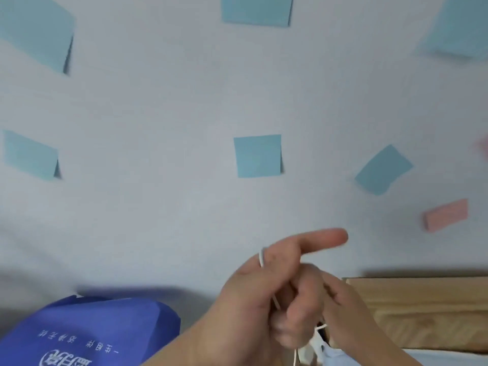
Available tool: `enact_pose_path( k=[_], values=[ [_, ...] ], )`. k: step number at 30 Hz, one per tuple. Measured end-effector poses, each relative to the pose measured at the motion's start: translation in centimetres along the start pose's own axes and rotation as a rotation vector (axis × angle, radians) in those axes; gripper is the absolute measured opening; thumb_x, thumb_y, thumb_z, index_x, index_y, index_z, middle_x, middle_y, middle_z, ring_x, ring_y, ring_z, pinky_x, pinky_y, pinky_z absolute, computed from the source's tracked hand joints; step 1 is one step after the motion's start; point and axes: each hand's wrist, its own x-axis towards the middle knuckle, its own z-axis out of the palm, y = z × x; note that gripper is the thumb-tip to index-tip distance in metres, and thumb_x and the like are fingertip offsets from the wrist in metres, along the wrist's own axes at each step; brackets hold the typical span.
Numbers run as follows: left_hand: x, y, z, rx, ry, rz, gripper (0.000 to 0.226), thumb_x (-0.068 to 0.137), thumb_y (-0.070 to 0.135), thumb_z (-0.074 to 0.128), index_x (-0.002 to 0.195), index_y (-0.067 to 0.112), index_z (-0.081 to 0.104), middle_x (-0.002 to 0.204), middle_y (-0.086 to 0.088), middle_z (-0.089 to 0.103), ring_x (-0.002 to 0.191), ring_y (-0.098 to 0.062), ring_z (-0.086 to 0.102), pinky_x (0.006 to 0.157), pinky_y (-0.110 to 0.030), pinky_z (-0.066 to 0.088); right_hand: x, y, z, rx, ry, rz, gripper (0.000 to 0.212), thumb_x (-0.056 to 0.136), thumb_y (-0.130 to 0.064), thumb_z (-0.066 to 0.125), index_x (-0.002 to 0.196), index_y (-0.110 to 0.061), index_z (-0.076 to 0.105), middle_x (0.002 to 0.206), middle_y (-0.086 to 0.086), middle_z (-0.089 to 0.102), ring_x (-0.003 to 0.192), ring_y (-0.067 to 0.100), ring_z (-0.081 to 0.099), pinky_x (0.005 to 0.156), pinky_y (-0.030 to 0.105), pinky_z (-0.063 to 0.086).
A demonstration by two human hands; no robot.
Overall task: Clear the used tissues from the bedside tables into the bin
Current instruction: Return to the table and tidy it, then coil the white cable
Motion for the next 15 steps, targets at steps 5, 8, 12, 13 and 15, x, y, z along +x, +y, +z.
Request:
enact_pose_path(
  k=[5,8,12,13,15],
  values=[
    [4.0,1.4,-2.3,0.809,0.528,0.38,0.033,0.107,0.034,0.041,0.108,0.042,0.073,0.072,0.01,0.062,0.057,-0.009,0.048,0.058,-0.017,0.041,-3.5,-2.5,1.7,0.014,-0.219,-0.041,0.04,0.091,-0.061,0.046,0.086,-0.025,0.063,0.055,-0.007,0.049,0.055,0.007,0.042,0.058,0.02,0.037],
    [3.4,-0.3,-5.5,1.463,0.457,0.177,0.03,0.107,0.036,0.036,0.115,0.043,0.064,0.084,0.015,0.066,0.075,0.001,0.056,0.071,-0.013,0.041,-5.0,-4.3,0.9,-0.068,-0.21,-0.07,0.038,0.087,-0.061,0.047,0.087,-0.027,0.064,0.061,-0.009,0.057,0.056,0.002,0.046,0.058,0.013,0.039],
    [0.0,-3.2,-7.0,1.516,0.2,-0.281,0.055,0.105,0.063,0.036,0.09,0.02,0.066,0.07,0.004,0.065,0.067,-0.011,0.057,0.071,-0.032,0.046,-4.4,-7.1,-3.1,-0.321,-0.208,-0.064,0.024,0.085,-0.058,0.059,0.08,-0.036,0.065,0.06,-0.016,0.06,0.055,0.002,0.051,0.055,0.014,0.041],
    [-0.8,-4.0,-6.4,1.391,0.196,-0.352,0.068,0.099,0.077,0.032,0.081,0.021,0.066,0.065,0.008,0.062,0.064,-0.008,0.054,0.071,-0.031,0.046,-4.0,-7.7,-4.0,-0.423,-0.223,-0.067,0.019,0.084,-0.058,0.064,0.081,-0.038,0.066,0.06,-0.018,0.062,0.055,0.002,0.053,0.054,0.014,0.041],
    [-1.8,-5.1,-4.8,1.137,0.174,-0.582,0.079,0.068,0.105,0.035,0.072,0.034,0.069,0.063,0.016,0.059,0.063,-0.007,0.051,0.092,-0.031,0.045,-3.0,-8.4,-4.8,-0.444,-0.257,-0.057,0.021,0.074,-0.056,0.074,0.083,-0.037,0.071,0.059,-0.017,0.065,0.052,0.0,0.053,0.053,0.013,0.041]
  ],
)
